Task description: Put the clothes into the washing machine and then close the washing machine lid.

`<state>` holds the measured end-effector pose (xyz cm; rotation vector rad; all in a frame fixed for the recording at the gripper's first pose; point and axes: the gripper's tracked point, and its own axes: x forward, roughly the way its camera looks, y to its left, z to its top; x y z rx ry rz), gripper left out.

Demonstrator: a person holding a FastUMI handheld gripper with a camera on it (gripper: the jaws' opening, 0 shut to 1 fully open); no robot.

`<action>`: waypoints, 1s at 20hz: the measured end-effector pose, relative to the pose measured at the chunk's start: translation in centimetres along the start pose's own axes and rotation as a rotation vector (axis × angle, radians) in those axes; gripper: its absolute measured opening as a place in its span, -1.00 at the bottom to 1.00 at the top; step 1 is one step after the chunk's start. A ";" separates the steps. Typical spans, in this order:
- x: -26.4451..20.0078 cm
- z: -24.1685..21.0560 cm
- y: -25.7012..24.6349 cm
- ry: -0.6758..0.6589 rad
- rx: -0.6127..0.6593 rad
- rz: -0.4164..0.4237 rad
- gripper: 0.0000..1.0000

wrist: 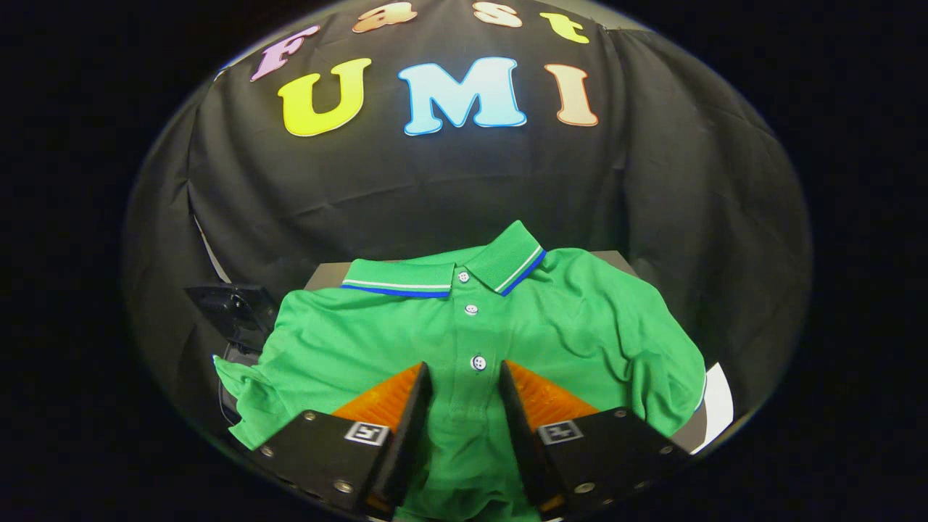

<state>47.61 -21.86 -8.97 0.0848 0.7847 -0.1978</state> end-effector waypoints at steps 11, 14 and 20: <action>-1.0 0.7 0.1 0.017 0.204 0.102 -1.00; -2.3 2.0 0.5 0.001 0.195 0.103 -1.00; -5.7 5.9 3.1 -0.020 0.057 0.082 -1.00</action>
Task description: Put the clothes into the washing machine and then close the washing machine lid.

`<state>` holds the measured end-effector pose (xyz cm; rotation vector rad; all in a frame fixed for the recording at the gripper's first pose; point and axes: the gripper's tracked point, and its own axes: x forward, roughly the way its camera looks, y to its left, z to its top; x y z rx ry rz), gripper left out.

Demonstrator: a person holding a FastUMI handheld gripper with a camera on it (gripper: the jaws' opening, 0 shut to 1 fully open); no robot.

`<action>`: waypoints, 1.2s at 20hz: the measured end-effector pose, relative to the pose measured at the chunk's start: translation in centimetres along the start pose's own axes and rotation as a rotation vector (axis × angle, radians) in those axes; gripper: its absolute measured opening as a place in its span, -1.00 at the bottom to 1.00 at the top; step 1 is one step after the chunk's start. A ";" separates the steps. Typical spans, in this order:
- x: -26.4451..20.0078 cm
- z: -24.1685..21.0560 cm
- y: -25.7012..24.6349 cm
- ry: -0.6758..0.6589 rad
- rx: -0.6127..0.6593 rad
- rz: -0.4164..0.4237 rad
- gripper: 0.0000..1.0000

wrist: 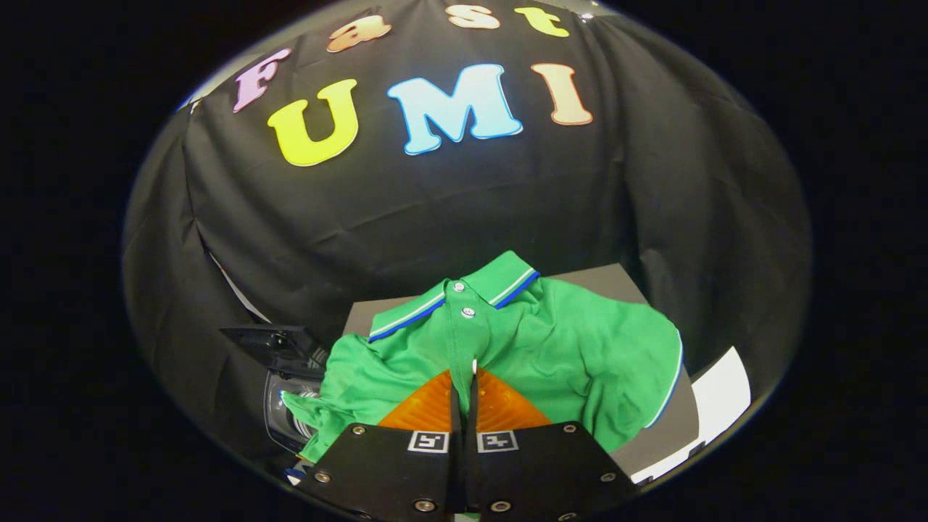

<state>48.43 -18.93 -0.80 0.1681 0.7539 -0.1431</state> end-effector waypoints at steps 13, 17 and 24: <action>-3.3 2.6 13.8 -0.037 -0.136 0.098 -1.00; -3.0 2.0 17.9 -0.043 -0.163 0.088 -1.00; -2.3 0.0 26.4 -0.034 -0.189 0.071 -1.00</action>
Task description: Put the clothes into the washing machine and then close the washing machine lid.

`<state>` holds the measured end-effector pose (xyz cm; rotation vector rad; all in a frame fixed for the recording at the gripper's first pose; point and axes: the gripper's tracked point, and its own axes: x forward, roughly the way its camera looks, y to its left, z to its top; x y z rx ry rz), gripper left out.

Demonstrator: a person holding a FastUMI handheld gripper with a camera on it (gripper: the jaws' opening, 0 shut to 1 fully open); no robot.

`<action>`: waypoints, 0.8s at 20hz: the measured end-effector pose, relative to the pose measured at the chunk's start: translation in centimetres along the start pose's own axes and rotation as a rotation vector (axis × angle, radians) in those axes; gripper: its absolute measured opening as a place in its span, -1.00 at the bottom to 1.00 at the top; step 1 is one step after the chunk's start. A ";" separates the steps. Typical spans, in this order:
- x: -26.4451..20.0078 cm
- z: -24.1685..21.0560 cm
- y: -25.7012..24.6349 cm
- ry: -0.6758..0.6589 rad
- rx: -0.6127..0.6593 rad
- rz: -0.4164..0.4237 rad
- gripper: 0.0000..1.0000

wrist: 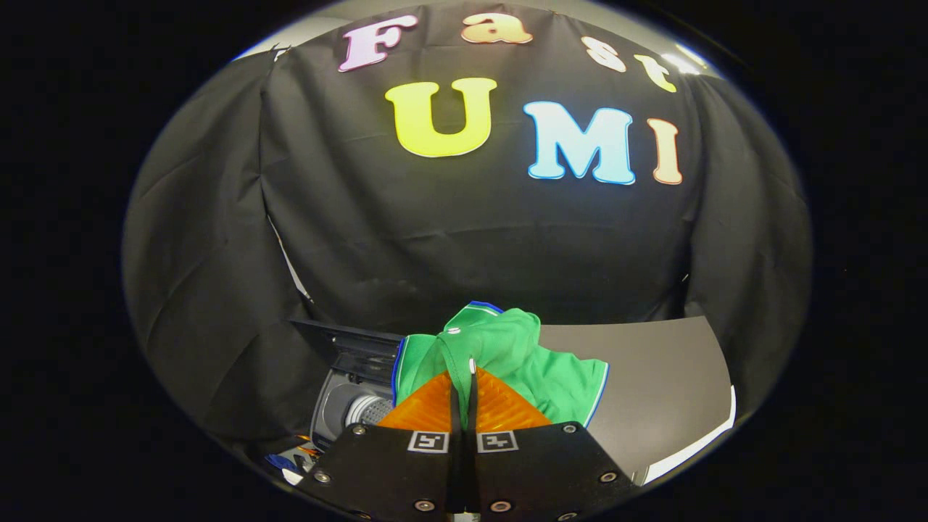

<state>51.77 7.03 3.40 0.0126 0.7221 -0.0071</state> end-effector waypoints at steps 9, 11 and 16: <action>-0.1 0.3 9.0 -0.005 -0.048 0.040 -1.00; -0.4 0.1 10.6 -0.003 -0.055 0.052 -1.00; -0.1 -1.0 13.7 0.009 -0.058 0.075 -1.00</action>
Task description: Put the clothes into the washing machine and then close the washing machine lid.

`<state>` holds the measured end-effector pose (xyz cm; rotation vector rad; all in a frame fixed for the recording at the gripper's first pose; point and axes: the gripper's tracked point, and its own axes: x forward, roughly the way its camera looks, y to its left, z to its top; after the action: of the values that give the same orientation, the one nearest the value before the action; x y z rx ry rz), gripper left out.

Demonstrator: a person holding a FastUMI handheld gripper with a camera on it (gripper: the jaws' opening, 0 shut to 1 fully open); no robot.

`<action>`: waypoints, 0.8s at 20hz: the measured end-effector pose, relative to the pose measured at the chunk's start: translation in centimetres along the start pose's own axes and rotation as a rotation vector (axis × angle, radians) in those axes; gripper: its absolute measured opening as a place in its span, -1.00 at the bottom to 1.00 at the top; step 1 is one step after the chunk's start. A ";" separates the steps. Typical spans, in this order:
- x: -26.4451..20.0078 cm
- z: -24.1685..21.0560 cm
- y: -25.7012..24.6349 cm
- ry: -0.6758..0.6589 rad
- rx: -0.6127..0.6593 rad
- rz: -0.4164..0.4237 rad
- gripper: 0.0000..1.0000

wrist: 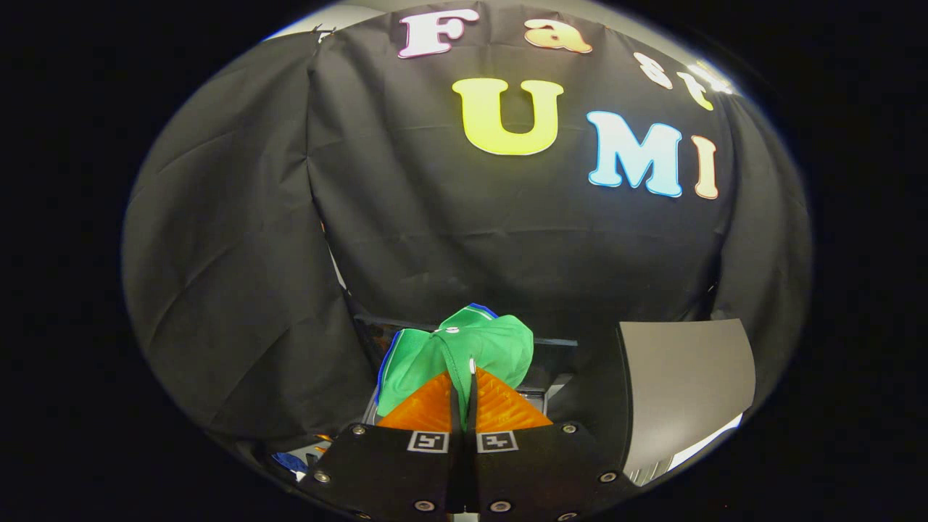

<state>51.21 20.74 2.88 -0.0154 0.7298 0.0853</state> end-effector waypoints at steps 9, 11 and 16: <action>3.9 -5.2 3.1 0.060 -0.048 0.012 -1.00; 5.2 -6.9 3.6 0.089 -0.041 0.014 -1.00; 8.0 -11.0 4.5 0.164 -0.038 0.010 -1.00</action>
<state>49.49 25.37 -10.60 -0.0554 0.8918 0.1088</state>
